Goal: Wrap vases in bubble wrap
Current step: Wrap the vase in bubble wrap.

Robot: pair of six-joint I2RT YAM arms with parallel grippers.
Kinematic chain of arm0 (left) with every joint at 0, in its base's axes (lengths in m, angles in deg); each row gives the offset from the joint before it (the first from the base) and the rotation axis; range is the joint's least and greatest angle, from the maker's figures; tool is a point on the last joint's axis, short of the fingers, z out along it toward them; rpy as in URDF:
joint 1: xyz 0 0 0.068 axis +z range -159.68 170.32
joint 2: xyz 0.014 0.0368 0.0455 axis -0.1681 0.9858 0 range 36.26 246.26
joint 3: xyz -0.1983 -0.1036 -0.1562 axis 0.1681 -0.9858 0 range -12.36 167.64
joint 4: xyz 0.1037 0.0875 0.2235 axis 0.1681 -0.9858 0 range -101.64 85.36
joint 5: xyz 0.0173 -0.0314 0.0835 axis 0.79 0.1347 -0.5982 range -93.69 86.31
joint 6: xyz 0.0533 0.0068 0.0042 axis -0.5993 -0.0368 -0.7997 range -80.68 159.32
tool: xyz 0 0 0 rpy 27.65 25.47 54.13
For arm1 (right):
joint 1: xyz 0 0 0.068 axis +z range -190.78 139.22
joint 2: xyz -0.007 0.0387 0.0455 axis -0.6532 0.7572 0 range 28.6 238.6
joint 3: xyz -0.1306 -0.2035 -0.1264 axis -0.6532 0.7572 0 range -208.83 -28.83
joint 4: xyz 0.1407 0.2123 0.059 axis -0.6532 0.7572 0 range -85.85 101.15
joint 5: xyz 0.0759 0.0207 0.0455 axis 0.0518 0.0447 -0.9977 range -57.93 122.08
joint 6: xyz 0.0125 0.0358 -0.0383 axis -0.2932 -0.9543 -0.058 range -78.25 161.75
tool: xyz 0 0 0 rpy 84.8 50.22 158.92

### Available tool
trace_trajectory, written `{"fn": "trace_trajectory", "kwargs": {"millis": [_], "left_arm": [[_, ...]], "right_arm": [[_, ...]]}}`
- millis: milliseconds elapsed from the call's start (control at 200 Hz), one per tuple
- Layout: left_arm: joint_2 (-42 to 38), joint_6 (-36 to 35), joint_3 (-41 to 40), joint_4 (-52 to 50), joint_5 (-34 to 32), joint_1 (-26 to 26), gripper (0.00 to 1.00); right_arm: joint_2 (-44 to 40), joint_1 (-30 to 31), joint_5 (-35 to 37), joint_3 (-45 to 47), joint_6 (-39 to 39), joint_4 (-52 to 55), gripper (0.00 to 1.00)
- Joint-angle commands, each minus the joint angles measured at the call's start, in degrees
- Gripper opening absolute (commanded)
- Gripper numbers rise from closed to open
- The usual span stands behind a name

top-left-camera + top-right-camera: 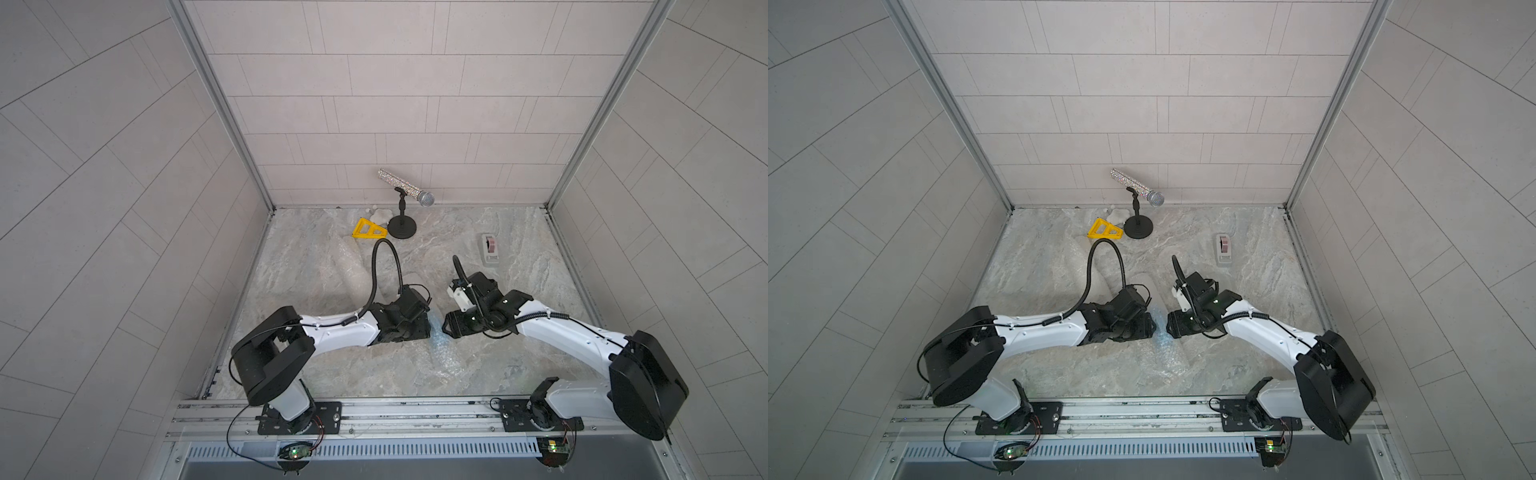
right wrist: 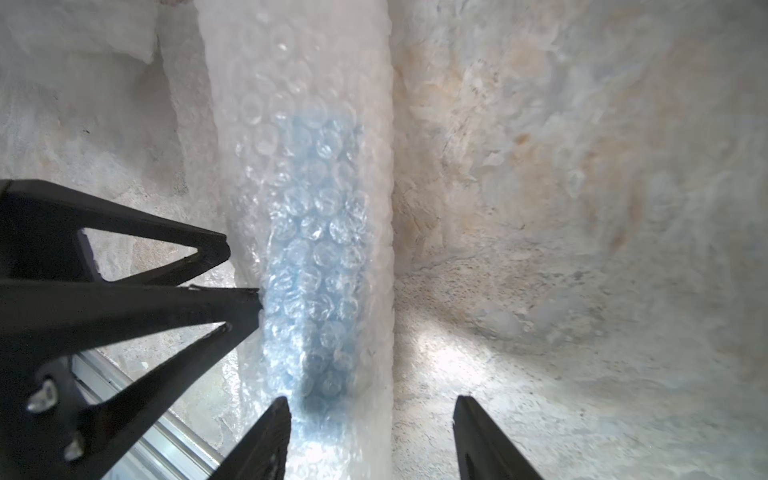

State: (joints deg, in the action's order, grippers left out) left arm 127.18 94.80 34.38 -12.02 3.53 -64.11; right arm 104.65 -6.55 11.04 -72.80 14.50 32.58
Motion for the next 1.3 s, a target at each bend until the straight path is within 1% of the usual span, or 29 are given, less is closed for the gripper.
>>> {"fn": "trace_trajectory", "kwargs": {"millis": [0,215,290,475,661,791,851,936,1016,1156,1246,1296], "left_arm": [[0.08,-1.08,-3.76,-5.73,0.13,-0.85,0.63],[-0.39,-0.66,-4.77,-4.48,1.36,-0.85,0.63],[-0.82,-0.38,-5.56,-3.21,1.32,-0.85,0.63],[-1.52,-0.93,-4.18,-3.4,2.03,-0.67,0.62],[-5.71,-0.26,-4.65,-4.66,0.32,-0.17,0.62],[-9.01,1.39,-6.53,-5.07,0.27,0.47,0.62],[-10.49,3.04,-7.9,-4.84,-0.05,0.47,0.59],[-10.88,5.34,-10.49,-1.32,0.7,0.47,0.57],[-8.6,6.47,-10.94,1.47,2.21,0.56,0.56],[-4.82,7.59,-10.57,5.96,3.5,0.55,0.51],[-3.61,8.14,-10.98,7.46,2.73,0.52,0.45],[-3.02,8.24,-10.97,7.51,2.08,0.55,0.4]], "right_arm": [[1.03,0.47,-3.1,-1.61,-1.29,-0.93,0.65],[3.53,2.03,-3.22,-1.73,-2.9,-2.13,0.66],[4.36,3.62,-2.81,-2.15,-2.73,-2.08,0.66],[6.66,5.47,-2.57,-1.81,-3.69,-3.44,0.67],[9.92,8.8,-0.23,-2.96,-3.01,-2.61,0.65],[11.31,9.49,1.34,-2.79,-2.56,-2.36,0.64],[11.29,9.53,1.91,-2.46,-2.46,-2.51,0.62],[10.83,9.56,2.46,-1.92,-2.37,-2.37,0.61],[10.29,9.61,2.75,-1.3,-2.45,-2.41,0.61],[9.52,9.53,3.42,-0.69,-3.05,-2.57,0.61],[8.74,9.46,3.85,-0.46,-3.33,-2.67,0.6],[8.34,9.29,4.07,-0.29,-3.43,-2.67,0.6]]}}
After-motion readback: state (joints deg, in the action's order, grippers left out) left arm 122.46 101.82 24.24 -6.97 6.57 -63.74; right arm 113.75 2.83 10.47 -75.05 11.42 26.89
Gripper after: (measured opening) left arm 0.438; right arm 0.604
